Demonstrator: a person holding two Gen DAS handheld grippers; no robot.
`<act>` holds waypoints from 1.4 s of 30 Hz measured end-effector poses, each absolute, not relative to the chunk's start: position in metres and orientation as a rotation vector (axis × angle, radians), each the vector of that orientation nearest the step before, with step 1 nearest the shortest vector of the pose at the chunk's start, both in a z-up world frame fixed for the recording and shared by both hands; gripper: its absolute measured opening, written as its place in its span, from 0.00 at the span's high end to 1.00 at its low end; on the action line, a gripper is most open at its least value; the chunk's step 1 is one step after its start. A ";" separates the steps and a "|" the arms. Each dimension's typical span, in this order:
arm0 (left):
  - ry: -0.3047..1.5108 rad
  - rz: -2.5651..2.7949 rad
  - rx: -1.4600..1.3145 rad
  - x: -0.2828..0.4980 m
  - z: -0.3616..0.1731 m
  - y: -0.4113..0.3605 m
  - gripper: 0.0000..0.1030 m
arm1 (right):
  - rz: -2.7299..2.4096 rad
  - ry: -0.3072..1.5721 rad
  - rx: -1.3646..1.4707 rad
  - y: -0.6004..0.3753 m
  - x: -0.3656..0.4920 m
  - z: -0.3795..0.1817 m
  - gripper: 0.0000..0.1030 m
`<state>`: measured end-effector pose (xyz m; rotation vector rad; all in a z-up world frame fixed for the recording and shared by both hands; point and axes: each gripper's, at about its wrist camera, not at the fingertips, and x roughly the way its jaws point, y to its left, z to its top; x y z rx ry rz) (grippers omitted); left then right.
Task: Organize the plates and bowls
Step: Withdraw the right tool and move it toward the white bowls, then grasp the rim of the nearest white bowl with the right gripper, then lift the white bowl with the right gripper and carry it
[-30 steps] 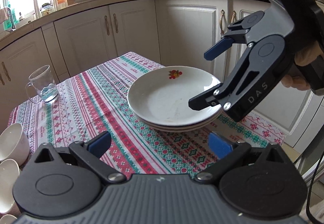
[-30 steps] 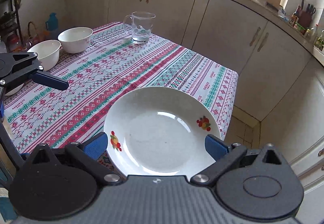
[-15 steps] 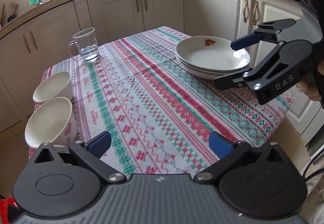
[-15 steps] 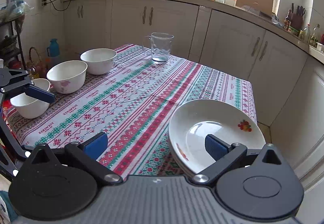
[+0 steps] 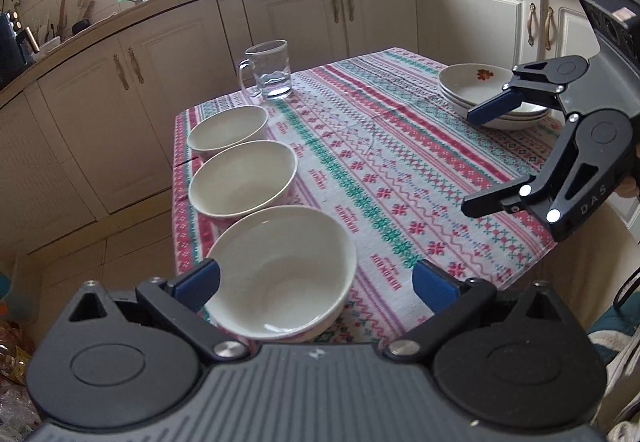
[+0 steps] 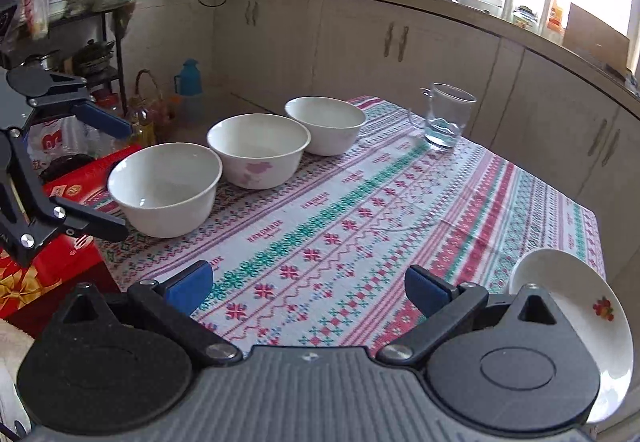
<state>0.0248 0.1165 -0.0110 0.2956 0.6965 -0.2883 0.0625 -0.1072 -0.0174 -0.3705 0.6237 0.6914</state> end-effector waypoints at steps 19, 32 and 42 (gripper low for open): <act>0.704 -0.377 0.345 0.036 -0.054 0.161 0.02 | 0.864 0.689 -0.341 -0.024 0.097 -0.003 0.00; 0.676 -0.445 0.330 0.040 -0.059 0.161 0.09 | 0.952 0.790 -0.373 0.016 0.112 -0.023 0.22; 0.671 -0.459 0.303 0.043 -0.058 0.165 0.13 | 0.976 0.827 -0.368 0.022 0.115 -0.028 0.36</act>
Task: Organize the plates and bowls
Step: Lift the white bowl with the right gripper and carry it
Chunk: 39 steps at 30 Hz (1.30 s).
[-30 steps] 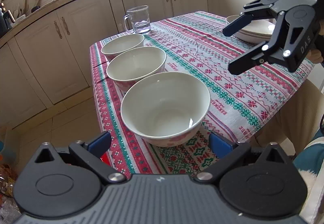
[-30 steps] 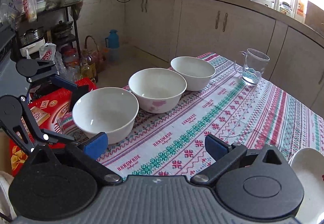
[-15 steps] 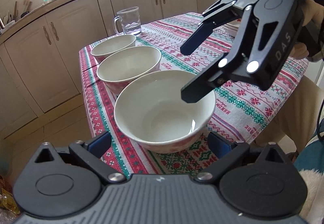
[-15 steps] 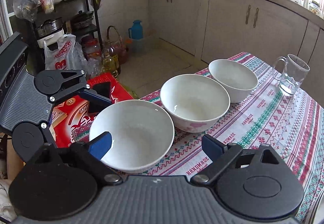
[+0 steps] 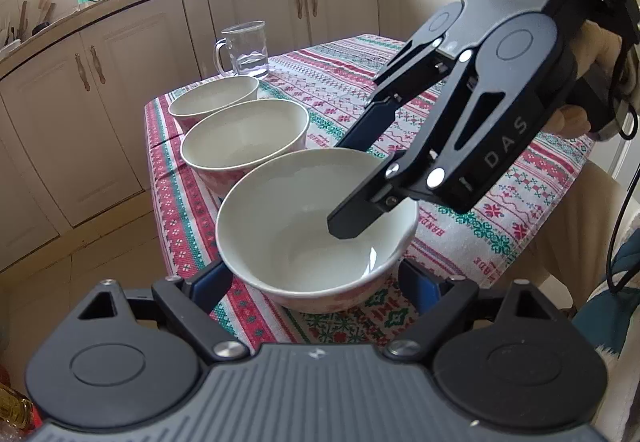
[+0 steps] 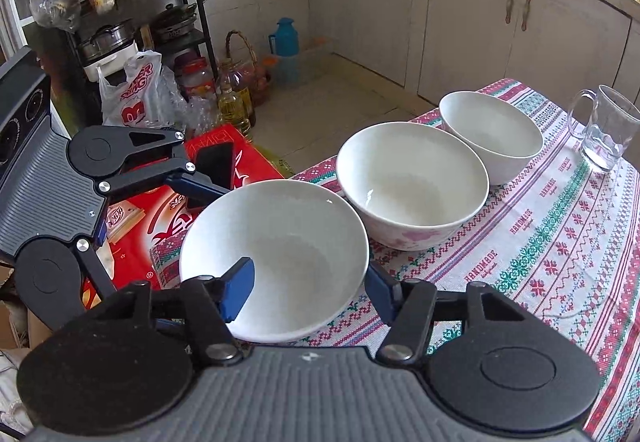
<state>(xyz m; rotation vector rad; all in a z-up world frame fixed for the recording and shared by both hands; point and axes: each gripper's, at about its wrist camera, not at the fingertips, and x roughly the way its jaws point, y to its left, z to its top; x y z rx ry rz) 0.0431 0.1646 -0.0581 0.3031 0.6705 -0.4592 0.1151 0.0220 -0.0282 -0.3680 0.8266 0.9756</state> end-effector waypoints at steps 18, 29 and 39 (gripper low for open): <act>0.681 -0.470 0.308 0.043 -0.049 0.155 0.15 | 0.964 0.837 -0.312 0.012 0.114 -0.027 0.36; 0.655 -0.539 0.318 0.048 -0.041 0.122 0.15 | 0.901 0.804 -0.299 -0.025 0.106 -0.012 0.36; 0.635 -0.636 0.337 0.064 -0.041 0.084 0.15 | 0.793 0.796 -0.259 -0.072 0.106 -0.009 0.36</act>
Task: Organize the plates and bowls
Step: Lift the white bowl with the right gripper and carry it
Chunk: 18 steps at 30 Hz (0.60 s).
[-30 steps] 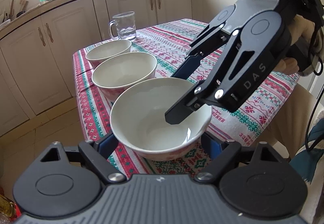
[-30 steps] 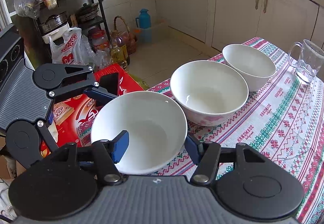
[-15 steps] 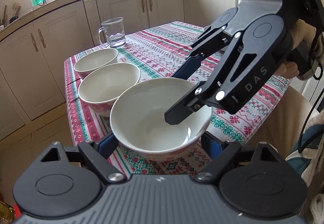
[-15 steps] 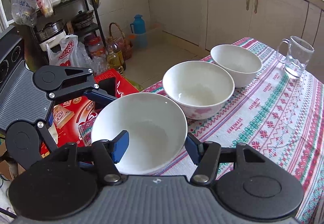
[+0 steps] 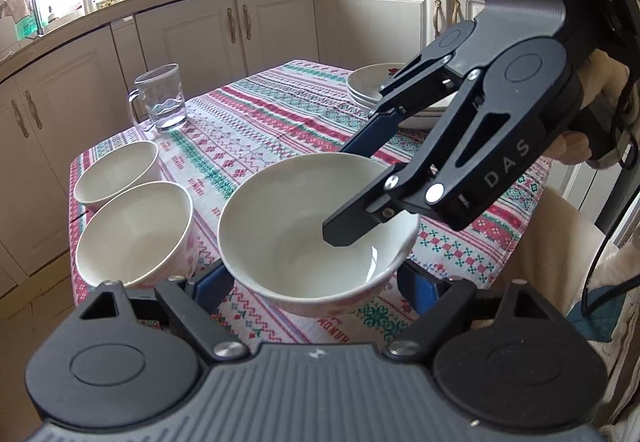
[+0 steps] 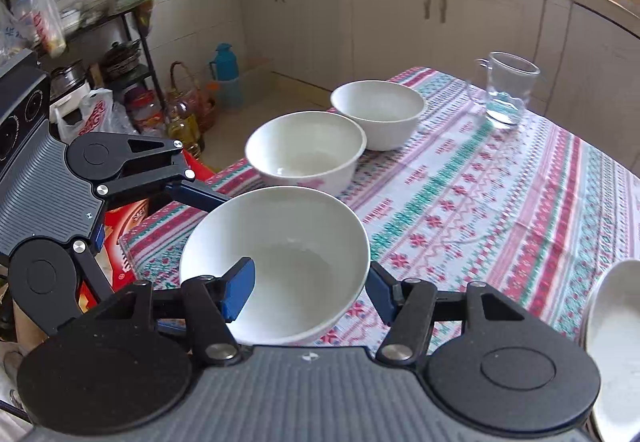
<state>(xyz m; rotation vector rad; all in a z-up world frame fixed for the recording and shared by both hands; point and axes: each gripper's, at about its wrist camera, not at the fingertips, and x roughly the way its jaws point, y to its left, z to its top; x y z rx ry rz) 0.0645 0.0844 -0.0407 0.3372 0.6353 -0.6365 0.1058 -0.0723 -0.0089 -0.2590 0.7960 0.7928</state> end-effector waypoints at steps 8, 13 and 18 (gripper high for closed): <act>0.632 -0.690 0.351 0.083 -0.044 0.059 0.15 | 0.721 0.797 -0.235 -0.102 0.114 -0.011 0.35; 0.639 -0.709 0.359 0.092 -0.048 0.049 0.15 | 0.692 0.805 -0.225 -0.112 0.119 -0.014 0.35; 0.647 -0.718 0.366 0.097 -0.051 0.041 0.15 | 0.676 0.816 -0.208 -0.121 0.125 -0.019 0.35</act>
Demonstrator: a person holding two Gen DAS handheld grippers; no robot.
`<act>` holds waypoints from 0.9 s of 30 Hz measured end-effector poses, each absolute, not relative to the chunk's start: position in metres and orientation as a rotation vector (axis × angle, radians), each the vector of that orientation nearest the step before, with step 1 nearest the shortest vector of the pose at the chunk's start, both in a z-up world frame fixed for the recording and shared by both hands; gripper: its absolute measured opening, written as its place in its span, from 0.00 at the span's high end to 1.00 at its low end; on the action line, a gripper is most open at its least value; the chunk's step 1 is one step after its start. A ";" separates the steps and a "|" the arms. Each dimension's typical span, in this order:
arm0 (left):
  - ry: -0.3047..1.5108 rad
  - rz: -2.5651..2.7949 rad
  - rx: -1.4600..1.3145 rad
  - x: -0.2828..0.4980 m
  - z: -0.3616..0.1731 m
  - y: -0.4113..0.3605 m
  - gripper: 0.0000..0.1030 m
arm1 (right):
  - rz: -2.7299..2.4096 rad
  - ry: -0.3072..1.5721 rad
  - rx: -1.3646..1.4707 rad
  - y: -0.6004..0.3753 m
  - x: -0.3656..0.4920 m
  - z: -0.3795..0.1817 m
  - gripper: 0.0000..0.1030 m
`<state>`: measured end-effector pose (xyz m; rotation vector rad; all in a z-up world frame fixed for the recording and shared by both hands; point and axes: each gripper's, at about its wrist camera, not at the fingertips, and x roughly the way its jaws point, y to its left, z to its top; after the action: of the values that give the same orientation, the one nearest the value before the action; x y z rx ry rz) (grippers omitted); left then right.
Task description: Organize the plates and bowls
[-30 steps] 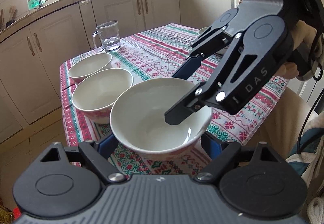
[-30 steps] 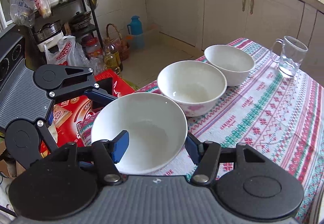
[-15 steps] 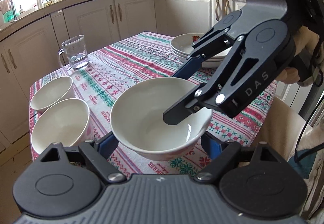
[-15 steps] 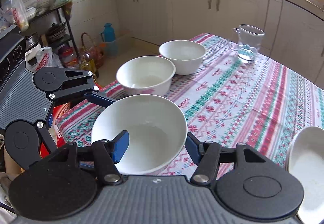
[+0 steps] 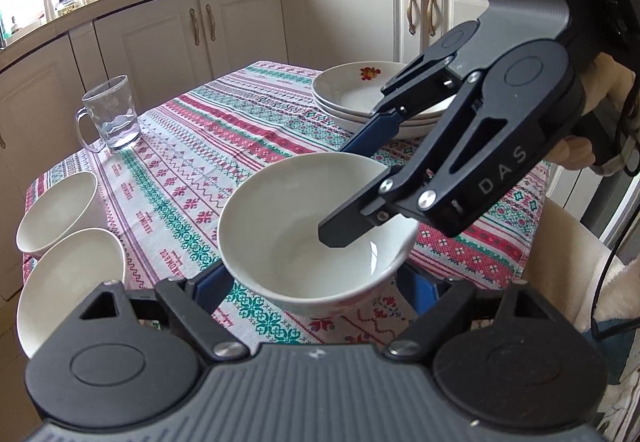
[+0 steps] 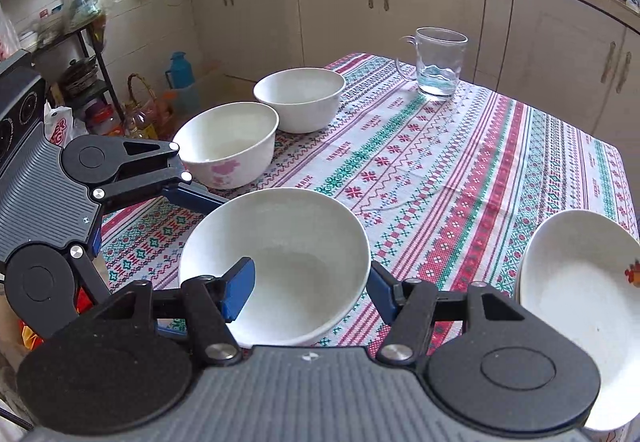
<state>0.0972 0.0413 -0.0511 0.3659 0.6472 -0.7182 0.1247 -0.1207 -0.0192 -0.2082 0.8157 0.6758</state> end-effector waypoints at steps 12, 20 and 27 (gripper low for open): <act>0.668 -0.723 0.361 0.106 -0.056 0.039 0.15 | 0.665 0.831 -0.190 -0.125 0.130 -0.027 0.35; 0.659 -0.726 0.362 0.107 -0.058 0.037 0.15 | 0.664 0.833 -0.180 -0.127 0.133 -0.028 0.31; 0.653 -0.703 0.358 0.100 -0.057 0.040 0.09 | 0.681 0.793 -0.175 -0.121 0.126 -0.025 0.01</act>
<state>0.0997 0.0401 -0.0568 0.3583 0.6527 -0.7032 0.1260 -0.1209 -0.0250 -0.1753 0.7929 0.6813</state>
